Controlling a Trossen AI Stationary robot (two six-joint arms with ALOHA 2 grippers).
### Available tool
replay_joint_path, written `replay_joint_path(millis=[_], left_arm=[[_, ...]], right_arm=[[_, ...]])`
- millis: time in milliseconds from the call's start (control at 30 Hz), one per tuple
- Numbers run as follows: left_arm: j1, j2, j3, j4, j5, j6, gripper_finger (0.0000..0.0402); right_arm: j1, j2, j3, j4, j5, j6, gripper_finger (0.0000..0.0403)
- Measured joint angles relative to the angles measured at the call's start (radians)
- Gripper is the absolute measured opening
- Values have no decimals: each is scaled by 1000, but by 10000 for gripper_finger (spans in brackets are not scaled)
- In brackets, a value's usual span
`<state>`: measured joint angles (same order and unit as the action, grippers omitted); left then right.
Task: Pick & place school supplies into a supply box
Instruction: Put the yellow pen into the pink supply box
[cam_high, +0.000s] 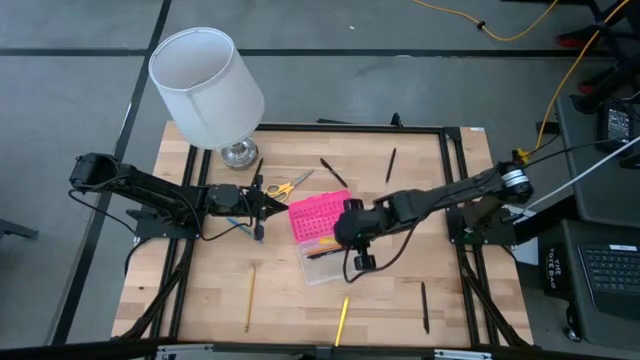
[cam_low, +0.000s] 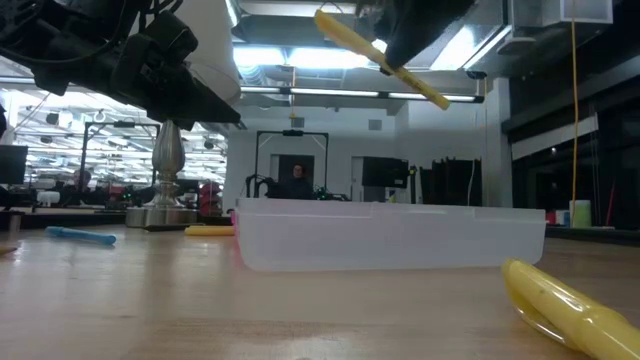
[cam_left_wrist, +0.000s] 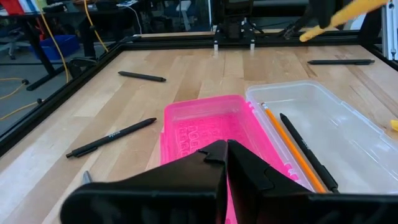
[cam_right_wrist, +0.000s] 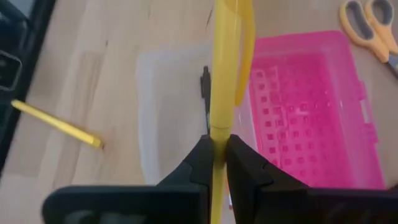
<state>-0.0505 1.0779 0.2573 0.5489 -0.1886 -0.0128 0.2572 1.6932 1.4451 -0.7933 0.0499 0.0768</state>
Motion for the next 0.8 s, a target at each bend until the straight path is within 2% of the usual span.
replay_joint_path(millis=[333, 800], left_arm=[[0, 0, 0, 0, 0, 0, 4], [0, 0, 0, 0, 0, 0, 4]], right_arm=[[37, 123, 21, -54, 10, 26, 29], [35, 292, 19, -42, 11, -60, 29]])
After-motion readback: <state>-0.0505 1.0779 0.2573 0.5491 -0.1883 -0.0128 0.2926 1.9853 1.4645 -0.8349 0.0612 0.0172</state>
